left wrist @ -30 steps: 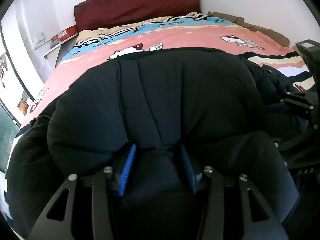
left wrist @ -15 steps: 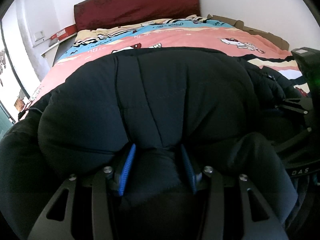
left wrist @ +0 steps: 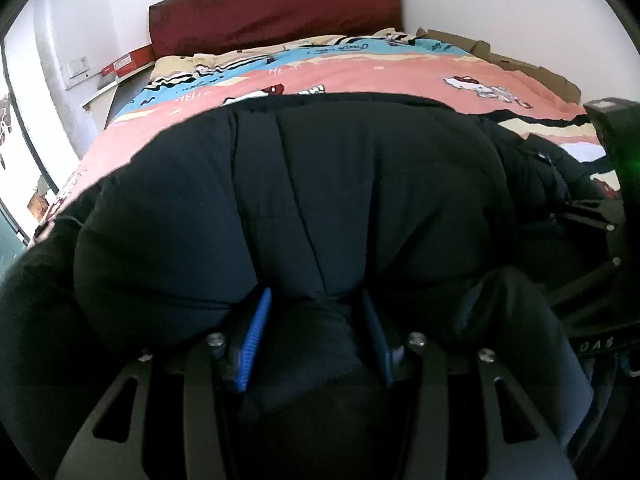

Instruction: Fold large clothes

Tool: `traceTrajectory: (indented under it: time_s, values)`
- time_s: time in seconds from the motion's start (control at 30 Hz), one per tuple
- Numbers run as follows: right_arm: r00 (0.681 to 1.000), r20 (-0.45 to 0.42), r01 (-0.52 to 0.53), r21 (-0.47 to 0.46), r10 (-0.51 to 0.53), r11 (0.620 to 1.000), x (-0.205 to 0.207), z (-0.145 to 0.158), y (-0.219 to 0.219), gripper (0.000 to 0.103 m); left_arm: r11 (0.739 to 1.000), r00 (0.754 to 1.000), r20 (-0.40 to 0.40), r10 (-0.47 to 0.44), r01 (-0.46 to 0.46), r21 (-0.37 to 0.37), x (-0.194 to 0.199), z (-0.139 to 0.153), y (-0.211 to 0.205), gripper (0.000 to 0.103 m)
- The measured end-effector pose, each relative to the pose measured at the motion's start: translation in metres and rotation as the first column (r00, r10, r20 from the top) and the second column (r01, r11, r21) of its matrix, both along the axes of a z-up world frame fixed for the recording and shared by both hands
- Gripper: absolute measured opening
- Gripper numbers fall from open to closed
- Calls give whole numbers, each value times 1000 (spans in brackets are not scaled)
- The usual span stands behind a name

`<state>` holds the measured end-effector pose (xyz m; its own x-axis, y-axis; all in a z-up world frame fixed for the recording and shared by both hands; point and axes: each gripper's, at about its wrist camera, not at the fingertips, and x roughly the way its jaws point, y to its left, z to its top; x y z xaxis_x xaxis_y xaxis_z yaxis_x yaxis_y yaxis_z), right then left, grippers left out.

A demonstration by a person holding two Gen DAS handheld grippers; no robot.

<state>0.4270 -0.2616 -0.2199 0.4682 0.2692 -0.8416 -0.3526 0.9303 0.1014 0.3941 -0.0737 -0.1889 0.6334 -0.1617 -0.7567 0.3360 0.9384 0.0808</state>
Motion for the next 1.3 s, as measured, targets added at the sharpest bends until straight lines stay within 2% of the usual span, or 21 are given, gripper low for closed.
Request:
traceTrajectory:
  time_s: [0.13,0.23,0.37,0.57,0.73,0.8,0.87,0.9,1.03,1.3]
  values:
    - [1000,-24,9,-5,-9,1000,-4,26,1,73,997,1000,-21,3,-5,-73,-15,29,20,44]
    - [1000,5,0,22,0,1000,-22,51,-5,73,994,1000,-8,-1,0,-108,-34,43,30,44]
    - [999,-11,-31,26,31,999,-42,48,-11,73,998,999,-36,-18,16,-59,-34,27,22,46]
    - [999,-32,-28,-35,26,999,-30,23,-6,73,1000,998,-66,-12,13,11,-17,7,8,50]
    - [998,-69,-13,-69,8,998,-28,29,-2,74,998,992,-124,-8,16,69,-10,16,1,51]
    - [996,-86,3,-82,-10,997,-29,40,0,74,997,990,-144,-1,12,77,-9,24,0,51]
    - [996,-84,20,-55,-25,998,-34,54,-3,77,997,991,-134,3,8,83,-15,37,1,51]
    - [997,-74,28,-21,-30,999,-42,65,-7,78,996,993,-115,5,5,87,-22,45,2,51]
    - [999,-23,48,14,-48,999,-82,99,-26,83,998,997,-82,12,-7,67,-50,71,17,56]
    - [989,3,146,57,-146,988,-188,142,-97,92,998,997,-57,60,-59,23,-132,111,81,61]
